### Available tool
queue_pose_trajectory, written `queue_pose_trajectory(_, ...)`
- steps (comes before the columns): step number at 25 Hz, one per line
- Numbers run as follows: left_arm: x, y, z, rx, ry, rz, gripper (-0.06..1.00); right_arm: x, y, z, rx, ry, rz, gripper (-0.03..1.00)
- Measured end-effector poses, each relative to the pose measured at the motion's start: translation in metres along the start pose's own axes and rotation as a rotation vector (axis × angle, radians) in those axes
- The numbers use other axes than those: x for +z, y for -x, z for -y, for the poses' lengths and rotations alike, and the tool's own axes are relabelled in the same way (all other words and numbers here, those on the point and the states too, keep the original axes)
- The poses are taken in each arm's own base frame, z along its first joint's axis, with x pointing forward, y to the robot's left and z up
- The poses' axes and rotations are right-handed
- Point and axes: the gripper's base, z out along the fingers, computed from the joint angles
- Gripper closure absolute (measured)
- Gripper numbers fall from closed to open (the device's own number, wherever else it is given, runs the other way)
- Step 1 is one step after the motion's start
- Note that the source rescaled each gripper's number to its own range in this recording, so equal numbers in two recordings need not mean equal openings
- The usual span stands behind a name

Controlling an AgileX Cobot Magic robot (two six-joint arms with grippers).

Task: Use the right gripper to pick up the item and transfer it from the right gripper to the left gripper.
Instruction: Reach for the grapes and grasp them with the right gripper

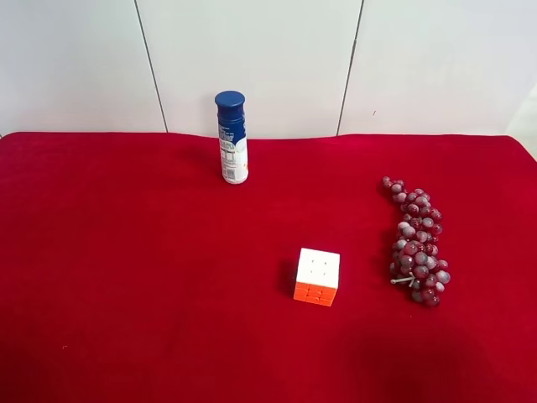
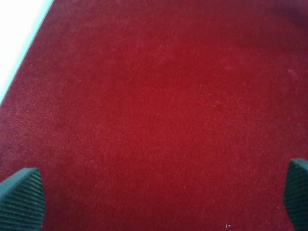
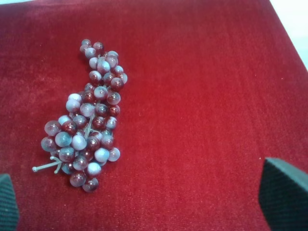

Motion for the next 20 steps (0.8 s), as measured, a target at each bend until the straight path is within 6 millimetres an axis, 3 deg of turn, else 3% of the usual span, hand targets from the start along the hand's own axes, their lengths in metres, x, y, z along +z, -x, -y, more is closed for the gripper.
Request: queue_pose_trajectory(20, 0.0000, 0.0000, -0.0003, 0.019, -0.039, -0.001, -0.06, 0.0000, 0.0000, 0.0000, 0.000, 0.000, 0.000, -0.03)
